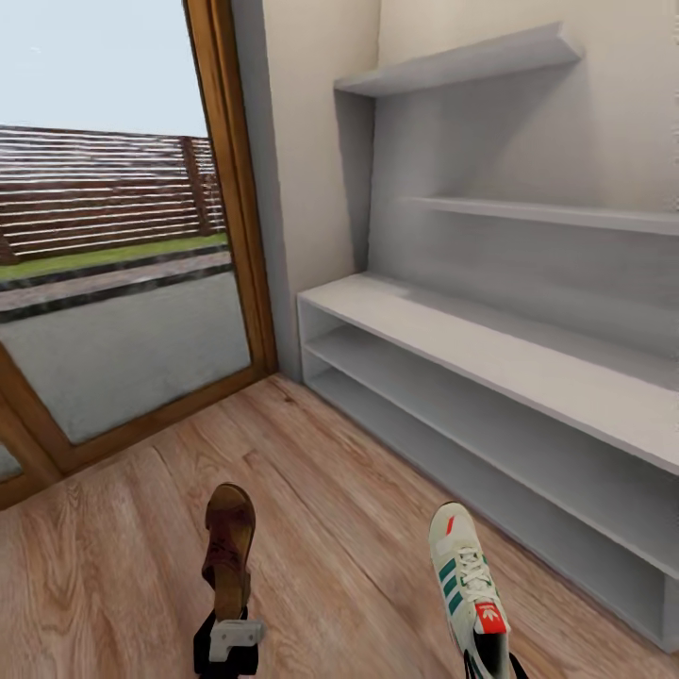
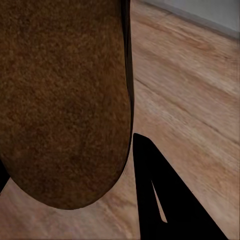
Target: Pick up the two gym shoes and the two sandals from the corridor floor and place them onto the hallstand (shoe rack) in the corridor, making sure they are on the rack and not on the floor. Arrange them so the two gym shoes are next to each other and the two sandals are next to each other.
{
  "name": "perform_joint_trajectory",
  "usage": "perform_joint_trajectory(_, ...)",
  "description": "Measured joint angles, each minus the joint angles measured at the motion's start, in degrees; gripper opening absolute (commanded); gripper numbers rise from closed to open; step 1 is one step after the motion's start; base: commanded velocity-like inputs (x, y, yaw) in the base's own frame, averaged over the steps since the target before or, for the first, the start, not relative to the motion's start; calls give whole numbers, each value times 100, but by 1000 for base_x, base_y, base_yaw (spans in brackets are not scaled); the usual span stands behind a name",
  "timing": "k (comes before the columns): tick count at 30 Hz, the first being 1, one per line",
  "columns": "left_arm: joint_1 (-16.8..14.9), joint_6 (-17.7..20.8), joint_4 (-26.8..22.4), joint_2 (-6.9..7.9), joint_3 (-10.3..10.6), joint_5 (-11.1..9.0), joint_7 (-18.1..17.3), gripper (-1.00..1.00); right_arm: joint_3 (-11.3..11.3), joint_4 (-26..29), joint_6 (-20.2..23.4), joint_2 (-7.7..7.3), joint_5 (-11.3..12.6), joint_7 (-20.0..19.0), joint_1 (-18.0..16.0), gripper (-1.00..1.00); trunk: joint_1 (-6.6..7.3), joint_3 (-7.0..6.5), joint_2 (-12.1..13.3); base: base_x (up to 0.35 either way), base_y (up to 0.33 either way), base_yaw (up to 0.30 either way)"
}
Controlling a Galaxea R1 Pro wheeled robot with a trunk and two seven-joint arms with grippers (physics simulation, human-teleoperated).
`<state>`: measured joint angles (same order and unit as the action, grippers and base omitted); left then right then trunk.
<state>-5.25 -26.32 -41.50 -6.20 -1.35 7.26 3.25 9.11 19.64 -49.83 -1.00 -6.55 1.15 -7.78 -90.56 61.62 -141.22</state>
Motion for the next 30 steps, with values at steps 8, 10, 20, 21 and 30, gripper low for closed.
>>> perform_joint_trajectory(8,0,-2,0,0,0,0,-1,-100,0,0,0,0,0,0,0,-100,-1,0,0,239,220,-265)
perform_joint_trajectory(10,0,-6,0,0,0,0,0,-100,0,0,0,0,0,-1,0,-100,-1,0,0,183,229,-265)
perform_joint_trajectory(20,0,-9,0,0,0,8,-1,-100,0,0,0,0,2,0,0,-100,-2,0,0,138,243,-265)
perform_joint_trajectory(21,0,-9,0,0,0,9,-1,-100,0,0,0,0,1,0,0,-100,-2,0,0,125,244,-265)
perform_joint_trajectory(30,0,-9,0,0,0,9,-6,-100,0,0,0,0,2,0,0,-100,-2,0,0,124,244,-265)
